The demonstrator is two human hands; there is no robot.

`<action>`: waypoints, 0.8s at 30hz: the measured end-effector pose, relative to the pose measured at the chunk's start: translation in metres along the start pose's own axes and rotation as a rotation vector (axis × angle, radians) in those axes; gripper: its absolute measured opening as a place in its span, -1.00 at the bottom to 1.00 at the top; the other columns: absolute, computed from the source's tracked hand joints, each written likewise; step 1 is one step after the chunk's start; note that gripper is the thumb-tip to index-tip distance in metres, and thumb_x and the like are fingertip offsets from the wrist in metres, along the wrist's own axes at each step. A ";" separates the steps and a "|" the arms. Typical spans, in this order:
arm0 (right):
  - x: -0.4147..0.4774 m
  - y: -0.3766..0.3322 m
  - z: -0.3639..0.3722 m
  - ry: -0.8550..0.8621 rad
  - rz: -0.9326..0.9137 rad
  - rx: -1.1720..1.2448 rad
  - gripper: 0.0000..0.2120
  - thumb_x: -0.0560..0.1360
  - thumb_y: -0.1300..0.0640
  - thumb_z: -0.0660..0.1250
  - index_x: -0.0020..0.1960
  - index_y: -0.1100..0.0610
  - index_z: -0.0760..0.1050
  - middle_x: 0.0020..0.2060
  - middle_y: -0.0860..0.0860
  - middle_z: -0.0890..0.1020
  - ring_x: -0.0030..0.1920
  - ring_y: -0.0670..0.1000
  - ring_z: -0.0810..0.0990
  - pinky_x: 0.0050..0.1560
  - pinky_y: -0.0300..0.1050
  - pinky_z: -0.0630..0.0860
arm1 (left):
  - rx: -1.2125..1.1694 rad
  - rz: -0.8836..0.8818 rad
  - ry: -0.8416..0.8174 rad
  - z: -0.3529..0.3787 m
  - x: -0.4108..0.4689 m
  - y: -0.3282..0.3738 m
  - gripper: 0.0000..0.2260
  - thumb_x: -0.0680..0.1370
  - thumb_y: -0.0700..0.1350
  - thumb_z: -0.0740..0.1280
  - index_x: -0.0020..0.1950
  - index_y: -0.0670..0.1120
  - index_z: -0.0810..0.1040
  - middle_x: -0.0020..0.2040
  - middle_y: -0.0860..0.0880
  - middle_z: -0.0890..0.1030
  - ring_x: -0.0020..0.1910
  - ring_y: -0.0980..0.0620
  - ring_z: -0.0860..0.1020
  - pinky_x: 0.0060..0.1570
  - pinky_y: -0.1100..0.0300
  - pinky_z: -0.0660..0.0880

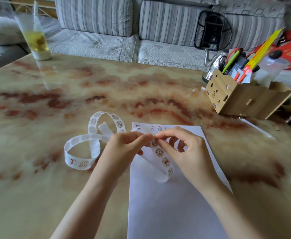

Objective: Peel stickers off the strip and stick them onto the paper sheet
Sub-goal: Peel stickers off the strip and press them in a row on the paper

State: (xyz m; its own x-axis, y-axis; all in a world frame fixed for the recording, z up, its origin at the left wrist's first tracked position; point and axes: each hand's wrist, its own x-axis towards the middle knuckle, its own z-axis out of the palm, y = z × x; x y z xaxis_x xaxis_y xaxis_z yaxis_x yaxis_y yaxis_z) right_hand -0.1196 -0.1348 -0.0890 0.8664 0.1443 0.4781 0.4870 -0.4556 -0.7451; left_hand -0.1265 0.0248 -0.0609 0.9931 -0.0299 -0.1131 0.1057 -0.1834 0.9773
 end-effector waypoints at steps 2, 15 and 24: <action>0.000 0.001 0.000 -0.002 0.009 -0.001 -0.92 0.43 0.20 0.43 -0.13 0.03 0.63 -0.24 -0.16 0.62 -0.29 -0.11 0.50 -0.35 -0.40 0.32 | 0.008 0.005 -0.005 0.001 0.000 0.000 -0.81 0.53 -0.05 0.32 -0.26 0.00 0.64 -0.56 0.24 0.49 -0.61 0.29 0.36 -0.57 0.49 0.20; 0.001 0.004 0.000 -0.017 0.024 0.067 -0.93 0.43 0.17 0.41 -0.13 0.03 0.62 -0.22 -0.11 0.64 -0.28 -0.02 0.56 -0.29 -0.05 0.46 | 0.015 0.008 -0.006 0.000 0.001 -0.001 -0.81 0.53 -0.04 0.33 -0.26 0.00 0.65 -0.57 0.23 0.49 -0.60 0.29 0.35 -0.56 0.48 0.21; 0.001 0.002 -0.003 -0.045 -0.011 -0.005 -0.98 0.43 0.16 0.40 -0.16 0.06 0.61 -0.25 -0.11 0.62 -0.24 -0.06 0.55 -0.36 -0.22 0.40 | 0.026 0.003 -0.007 0.000 0.002 -0.004 -0.79 0.52 -0.05 0.34 -0.30 -0.02 0.66 -0.58 0.19 0.47 -0.60 0.26 0.34 -0.55 0.46 0.22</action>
State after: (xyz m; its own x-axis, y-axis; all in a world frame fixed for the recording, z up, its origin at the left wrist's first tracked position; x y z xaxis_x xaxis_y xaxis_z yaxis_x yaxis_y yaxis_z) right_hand -0.1182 -0.1376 -0.0884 0.8653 0.1887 0.4644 0.4959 -0.4581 -0.7378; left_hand -0.1247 0.0249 -0.0647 0.9931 -0.0372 -0.1110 0.1009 -0.2090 0.9727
